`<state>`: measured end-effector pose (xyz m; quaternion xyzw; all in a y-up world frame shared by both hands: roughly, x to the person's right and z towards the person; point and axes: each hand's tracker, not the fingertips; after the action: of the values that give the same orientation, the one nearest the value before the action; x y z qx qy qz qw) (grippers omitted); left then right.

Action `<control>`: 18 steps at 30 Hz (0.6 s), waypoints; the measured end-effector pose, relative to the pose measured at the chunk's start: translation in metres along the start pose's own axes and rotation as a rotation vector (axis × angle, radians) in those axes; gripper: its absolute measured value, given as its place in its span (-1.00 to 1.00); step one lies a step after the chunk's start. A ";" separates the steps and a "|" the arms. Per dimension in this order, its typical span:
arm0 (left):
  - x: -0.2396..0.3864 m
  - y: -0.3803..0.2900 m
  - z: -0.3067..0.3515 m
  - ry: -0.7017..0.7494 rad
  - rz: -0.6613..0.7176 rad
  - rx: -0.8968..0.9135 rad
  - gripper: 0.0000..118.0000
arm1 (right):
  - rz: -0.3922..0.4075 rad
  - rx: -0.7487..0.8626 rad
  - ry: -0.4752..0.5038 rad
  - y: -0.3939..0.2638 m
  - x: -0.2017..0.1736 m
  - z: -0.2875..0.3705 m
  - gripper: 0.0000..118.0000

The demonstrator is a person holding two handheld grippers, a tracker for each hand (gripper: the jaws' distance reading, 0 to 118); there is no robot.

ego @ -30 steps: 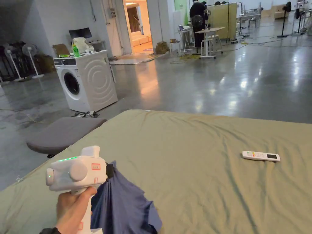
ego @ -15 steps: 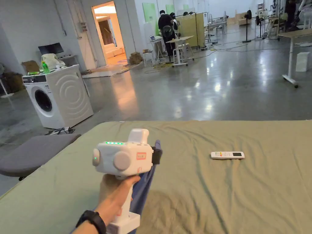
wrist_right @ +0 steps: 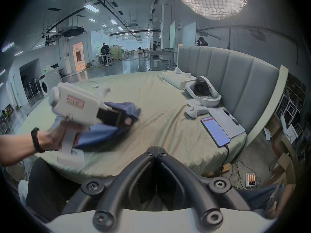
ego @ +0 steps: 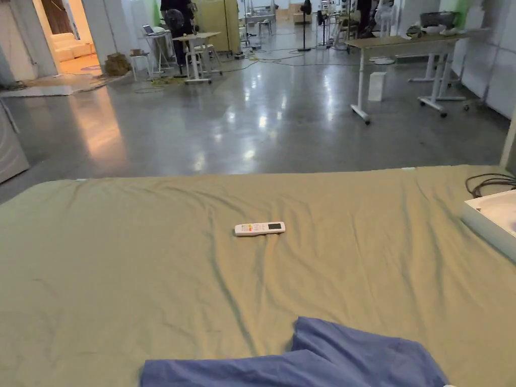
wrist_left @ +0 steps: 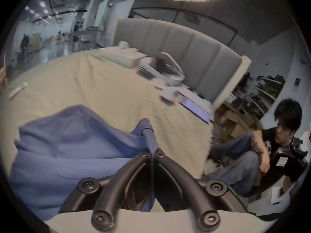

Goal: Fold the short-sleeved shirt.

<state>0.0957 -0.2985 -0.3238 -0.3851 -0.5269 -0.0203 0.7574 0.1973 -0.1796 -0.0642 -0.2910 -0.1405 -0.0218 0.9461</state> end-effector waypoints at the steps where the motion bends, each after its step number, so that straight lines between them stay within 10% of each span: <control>1: 0.012 -0.009 -0.007 -0.050 -0.033 -0.025 -0.97 | -0.004 -0.008 -0.004 -0.003 0.003 0.000 -1.00; 5: 0.035 -0.032 -0.015 -0.002 -0.231 -0.111 -0.93 | -0.033 -0.030 0.001 -0.009 0.007 -0.006 -1.00; 9: 0.014 -0.035 0.013 0.001 -0.025 -0.040 0.36 | -0.062 0.000 0.046 -0.002 0.000 -0.011 -1.00; 18: 0.002 -0.023 0.293 0.486 0.013 0.494 0.36 | 0.068 0.219 0.202 0.064 -0.049 -0.019 -1.00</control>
<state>-0.1426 -0.1367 -0.2658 -0.1775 -0.3176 0.0214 0.9312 0.1634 -0.1391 -0.1281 -0.1871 -0.0364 -0.0032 0.9817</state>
